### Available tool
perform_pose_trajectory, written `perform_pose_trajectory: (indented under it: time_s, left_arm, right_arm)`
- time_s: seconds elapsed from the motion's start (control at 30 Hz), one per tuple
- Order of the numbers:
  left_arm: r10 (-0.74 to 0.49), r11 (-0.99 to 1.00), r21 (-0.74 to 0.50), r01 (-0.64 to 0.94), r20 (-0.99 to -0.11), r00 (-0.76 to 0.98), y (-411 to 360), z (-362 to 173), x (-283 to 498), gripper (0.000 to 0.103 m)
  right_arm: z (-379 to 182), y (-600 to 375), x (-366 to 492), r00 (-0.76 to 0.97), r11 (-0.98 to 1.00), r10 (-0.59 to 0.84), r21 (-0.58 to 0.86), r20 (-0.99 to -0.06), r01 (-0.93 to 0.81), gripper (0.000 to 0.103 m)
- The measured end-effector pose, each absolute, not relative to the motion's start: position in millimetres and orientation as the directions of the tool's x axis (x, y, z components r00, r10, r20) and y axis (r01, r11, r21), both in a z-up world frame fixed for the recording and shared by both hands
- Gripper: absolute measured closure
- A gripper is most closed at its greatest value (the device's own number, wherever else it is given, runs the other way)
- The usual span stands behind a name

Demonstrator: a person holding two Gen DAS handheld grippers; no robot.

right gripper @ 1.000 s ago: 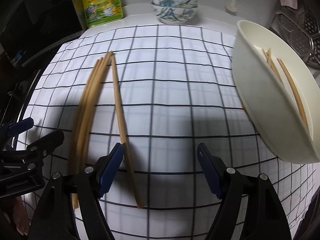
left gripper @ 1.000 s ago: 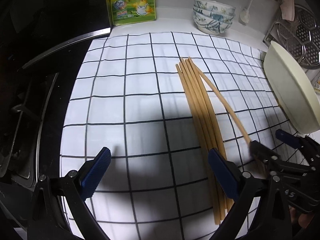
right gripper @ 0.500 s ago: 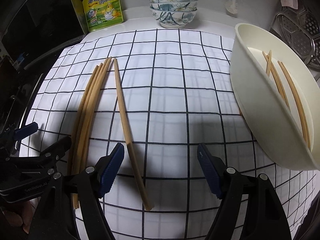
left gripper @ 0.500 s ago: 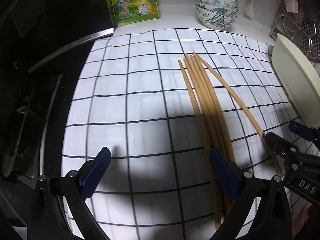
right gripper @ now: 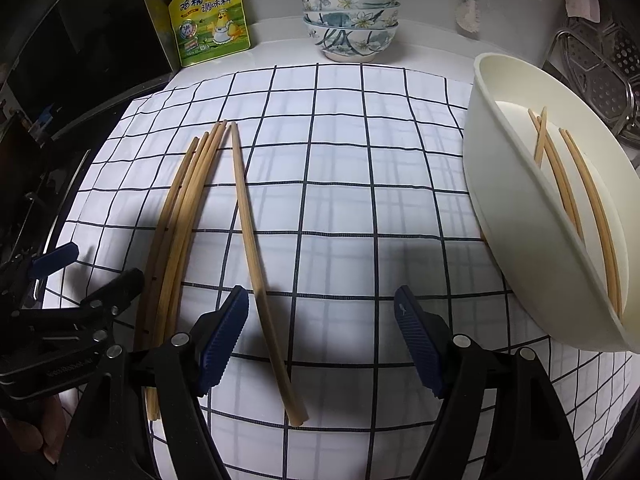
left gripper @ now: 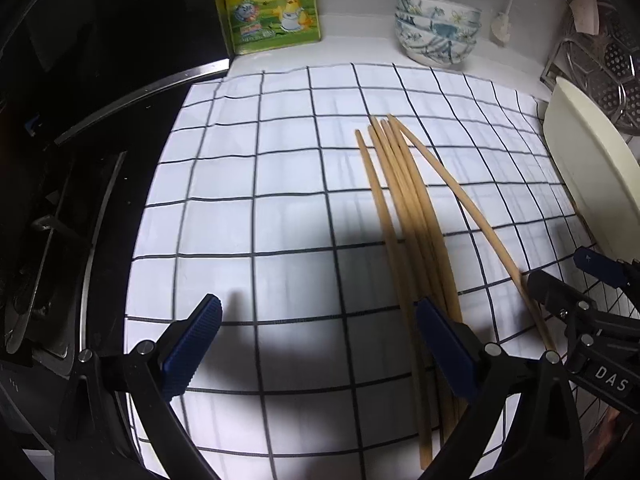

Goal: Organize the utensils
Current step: 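Close the right tool on a loose chopstick while the left tool grasps another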

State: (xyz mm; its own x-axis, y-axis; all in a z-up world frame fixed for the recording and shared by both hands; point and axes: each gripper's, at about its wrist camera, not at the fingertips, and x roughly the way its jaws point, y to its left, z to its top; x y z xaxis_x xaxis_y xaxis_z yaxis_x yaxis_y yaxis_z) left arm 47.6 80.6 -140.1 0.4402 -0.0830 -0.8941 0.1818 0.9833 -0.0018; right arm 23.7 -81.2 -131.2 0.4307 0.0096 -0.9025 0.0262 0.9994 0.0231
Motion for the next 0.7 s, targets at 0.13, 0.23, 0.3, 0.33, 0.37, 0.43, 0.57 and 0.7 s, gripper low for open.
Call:
perform_pose_trajectory:
  time_s: [0.13, 0.23, 0.3, 0.33, 0.37, 0.43, 0.57, 0.7]
  left_arm:
    - [-0.052, 0.981, 0.033, 0.193, -0.906, 0.42, 75, -149, 45, 0.006]
    - [-0.051, 0.986, 0.023, 0.167, -0.905, 0.422, 83, -149, 44, 0.006]
    - [-0.038, 0.988, 0.03, 0.149, -0.903, 0.429, 90, -149, 44, 0.006]
    - [-0.036, 0.989, 0.029, 0.144, -0.902, 0.43, 92, -150, 45, 0.006]
    - [-0.038, 0.99, 0.024, 0.139, -0.902, 0.429, 95, -150, 46, 0.006]
    - [-0.041, 0.991, 0.018, 0.133, -0.903, 0.427, 97, -150, 49, 0.006]
    - [-0.042, 0.99, 0.023, 0.142, -0.899, 0.436, 96, -150, 58, 0.006]
    - [-0.065, 0.989, 0.0, 0.146, -0.897, 0.438, 94, -151, 66, 0.007]
  right_arm:
    - [-132, -82, 23, 0.43, 0.999, 0.011, 0.025, -0.903, 0.027, 0.031]
    - [-132, -80, 23, 0.432, 0.999, 0.018, 0.03, -0.902, 0.023, 0.031]
    - [-132, -78, 24, 0.435, 1.0, 0.019, 0.028, -0.9, 0.014, 0.031]
    - [-132, -77, 25, 0.436, 1.0, 0.018, 0.025, -0.9, 0.01, 0.031]
    - [-133, -74, 26, 0.439, 1.0, 0.016, 0.019, -0.898, 0.002, 0.031]
    - [-134, -71, 28, 0.439, 1.0, 0.011, 0.007, -0.898, -0.012, 0.031]
    - [-139, -64, 31, 0.447, 0.999, -0.021, -0.036, -0.894, -0.026, 0.031]
    - [-146, -59, 35, 0.446, 0.997, -0.039, -0.068, -0.894, -0.049, 0.031]
